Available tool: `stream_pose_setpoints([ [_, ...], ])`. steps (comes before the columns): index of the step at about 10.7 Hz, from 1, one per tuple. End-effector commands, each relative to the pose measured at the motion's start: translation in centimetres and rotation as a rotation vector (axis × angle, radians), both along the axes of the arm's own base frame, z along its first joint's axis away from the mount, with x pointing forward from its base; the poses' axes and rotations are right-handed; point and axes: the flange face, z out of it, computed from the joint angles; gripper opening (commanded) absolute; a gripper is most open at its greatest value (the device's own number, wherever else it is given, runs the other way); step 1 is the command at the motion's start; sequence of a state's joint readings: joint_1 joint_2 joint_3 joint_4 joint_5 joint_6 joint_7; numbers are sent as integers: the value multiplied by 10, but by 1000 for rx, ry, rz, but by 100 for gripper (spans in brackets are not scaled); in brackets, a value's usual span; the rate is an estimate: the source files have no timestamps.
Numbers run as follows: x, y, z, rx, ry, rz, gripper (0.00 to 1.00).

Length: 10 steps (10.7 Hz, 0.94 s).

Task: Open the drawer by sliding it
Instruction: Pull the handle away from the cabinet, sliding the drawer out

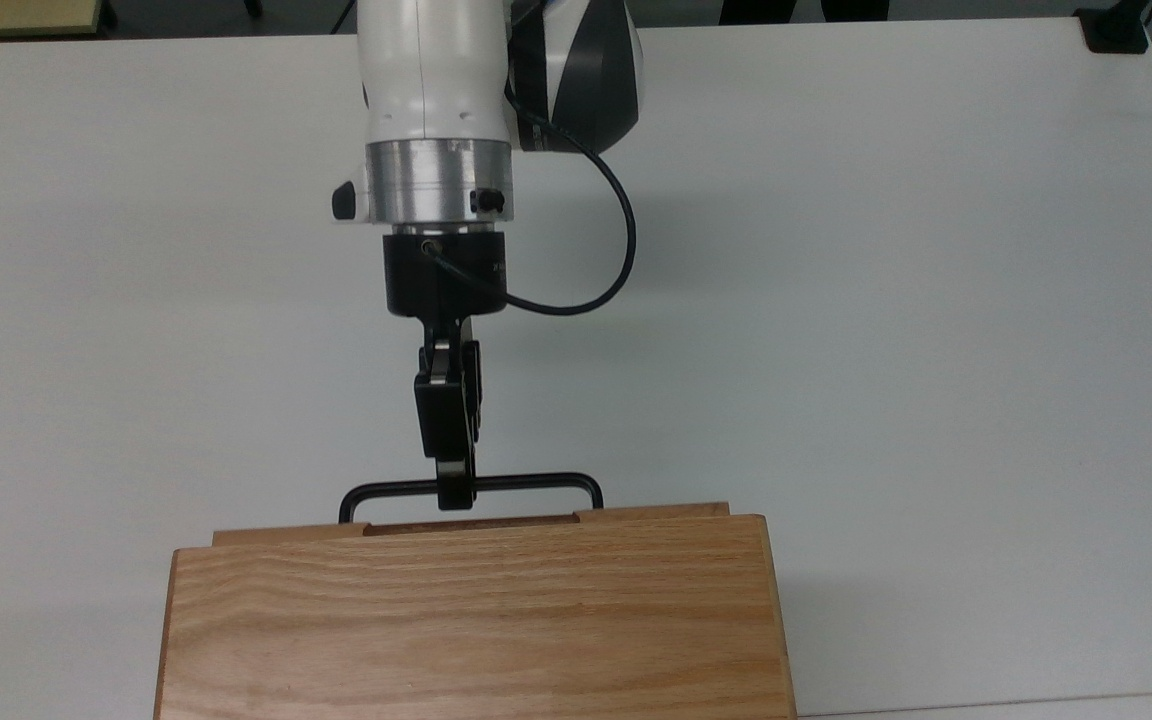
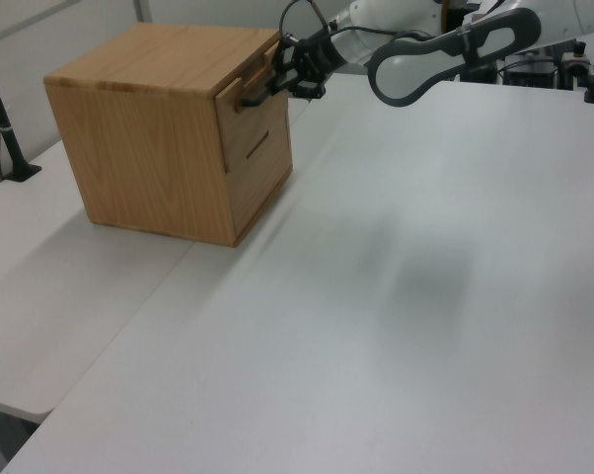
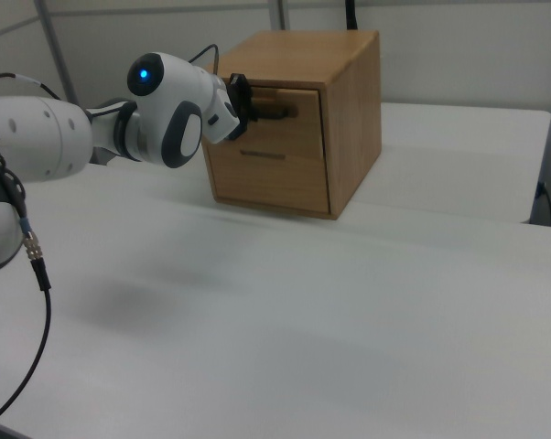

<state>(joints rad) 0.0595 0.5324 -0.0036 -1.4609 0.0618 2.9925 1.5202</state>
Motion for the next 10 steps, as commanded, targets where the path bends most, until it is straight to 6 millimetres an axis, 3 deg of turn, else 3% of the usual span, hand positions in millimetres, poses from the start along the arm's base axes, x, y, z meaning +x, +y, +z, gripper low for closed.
stream_pose_setpoints([
  [1, -71, -2, 37, 62, 31, -26, 5],
  [5, -139, -5, 56, 72, 65, -27, 5],
  [7, -154, -8, 70, 76, 122, -24, 5],
  [10, -156, -10, 73, 75, 152, -23, 7],
])
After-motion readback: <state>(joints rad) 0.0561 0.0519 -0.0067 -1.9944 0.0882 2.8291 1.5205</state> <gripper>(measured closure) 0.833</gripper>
